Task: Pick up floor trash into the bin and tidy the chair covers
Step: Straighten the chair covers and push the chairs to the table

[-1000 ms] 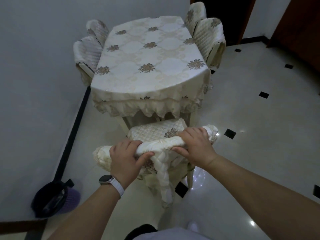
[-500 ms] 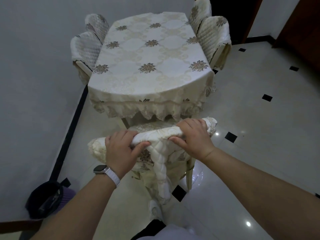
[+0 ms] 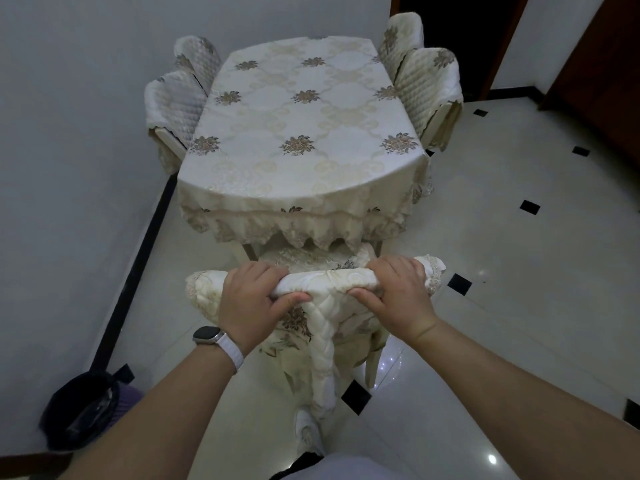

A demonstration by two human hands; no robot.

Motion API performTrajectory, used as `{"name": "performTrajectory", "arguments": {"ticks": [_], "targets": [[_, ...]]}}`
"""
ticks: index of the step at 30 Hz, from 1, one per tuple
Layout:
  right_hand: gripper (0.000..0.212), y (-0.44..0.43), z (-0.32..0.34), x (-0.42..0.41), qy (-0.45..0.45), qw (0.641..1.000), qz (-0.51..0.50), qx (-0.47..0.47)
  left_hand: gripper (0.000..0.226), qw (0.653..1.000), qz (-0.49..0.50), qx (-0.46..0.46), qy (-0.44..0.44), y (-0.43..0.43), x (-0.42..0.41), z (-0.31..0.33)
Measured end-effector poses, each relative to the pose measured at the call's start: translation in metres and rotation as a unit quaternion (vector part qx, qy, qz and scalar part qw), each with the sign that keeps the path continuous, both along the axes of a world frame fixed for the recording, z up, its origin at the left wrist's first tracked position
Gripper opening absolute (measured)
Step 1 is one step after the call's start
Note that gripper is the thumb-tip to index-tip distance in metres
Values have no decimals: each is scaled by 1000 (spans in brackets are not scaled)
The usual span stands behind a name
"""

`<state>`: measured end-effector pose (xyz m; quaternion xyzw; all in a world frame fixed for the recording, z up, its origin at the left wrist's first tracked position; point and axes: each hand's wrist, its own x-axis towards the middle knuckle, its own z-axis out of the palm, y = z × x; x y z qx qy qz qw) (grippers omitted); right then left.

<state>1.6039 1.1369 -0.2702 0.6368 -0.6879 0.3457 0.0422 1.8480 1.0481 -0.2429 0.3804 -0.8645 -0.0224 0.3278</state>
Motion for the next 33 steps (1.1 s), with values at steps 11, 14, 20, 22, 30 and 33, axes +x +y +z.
{"name": "performTrajectory", "arguments": {"ticks": [11, 14, 20, 22, 30, 33], "targets": [[66, -14, -8, 14, 16, 999, 12, 49, 64, 999, 0, 35, 10, -15, 16, -16], [70, -22, -5, 16, 19, 998, 13, 60, 63, 999, 1, 35, 3, -27, 17, -20], [73, -40, -12, 12, 34, 995, 23, 86, 63, 1000, -10, 28, -5, -42, 18, -26], [74, -47, -14, 11, 28, 995, 30, 92, 65, 999, -15, 38, -10, -50, 18, -29], [72, -78, -25, 12, 12, 989, 43, 138, 65, 998, -22, 47, -17, -88, 20, -44], [65, -90, -24, 16, 17, 986, 37, 160, 59, 998, -30, 58, -23, -104, 22, -46]]}}
